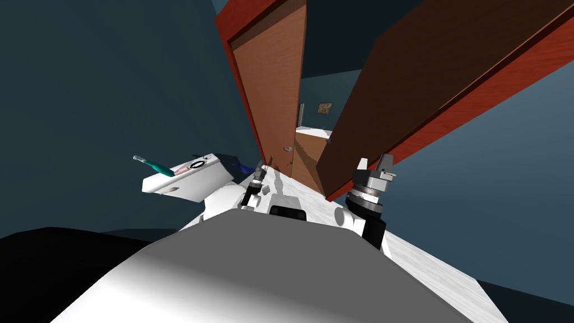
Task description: Push the door open
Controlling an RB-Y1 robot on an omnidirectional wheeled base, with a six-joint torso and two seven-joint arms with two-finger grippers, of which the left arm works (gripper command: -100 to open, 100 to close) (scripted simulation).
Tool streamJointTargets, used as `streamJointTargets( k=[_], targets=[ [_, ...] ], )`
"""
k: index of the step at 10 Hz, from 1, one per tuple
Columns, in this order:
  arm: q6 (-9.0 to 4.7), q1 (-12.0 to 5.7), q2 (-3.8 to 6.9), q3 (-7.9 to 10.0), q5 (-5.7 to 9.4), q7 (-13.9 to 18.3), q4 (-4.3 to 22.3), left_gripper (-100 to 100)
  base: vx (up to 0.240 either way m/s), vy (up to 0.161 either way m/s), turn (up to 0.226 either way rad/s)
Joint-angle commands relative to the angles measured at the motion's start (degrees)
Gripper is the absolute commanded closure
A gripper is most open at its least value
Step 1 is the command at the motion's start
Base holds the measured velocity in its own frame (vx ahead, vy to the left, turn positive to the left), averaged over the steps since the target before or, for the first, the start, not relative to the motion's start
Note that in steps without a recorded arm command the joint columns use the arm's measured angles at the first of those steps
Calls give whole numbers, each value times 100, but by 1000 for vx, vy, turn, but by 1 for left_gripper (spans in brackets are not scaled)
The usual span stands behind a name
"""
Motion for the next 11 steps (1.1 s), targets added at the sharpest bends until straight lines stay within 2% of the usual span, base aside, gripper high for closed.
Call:
streamJointTargets(
  k=[1, 11],
  targets=[
    [-68, -56, 45, -34, 5, 42, 205, -100, 107, -4, -66],
    [-493, -402, 291, -243, 28, 274, 1467, -100, 100, 9, -66]
  ],
)
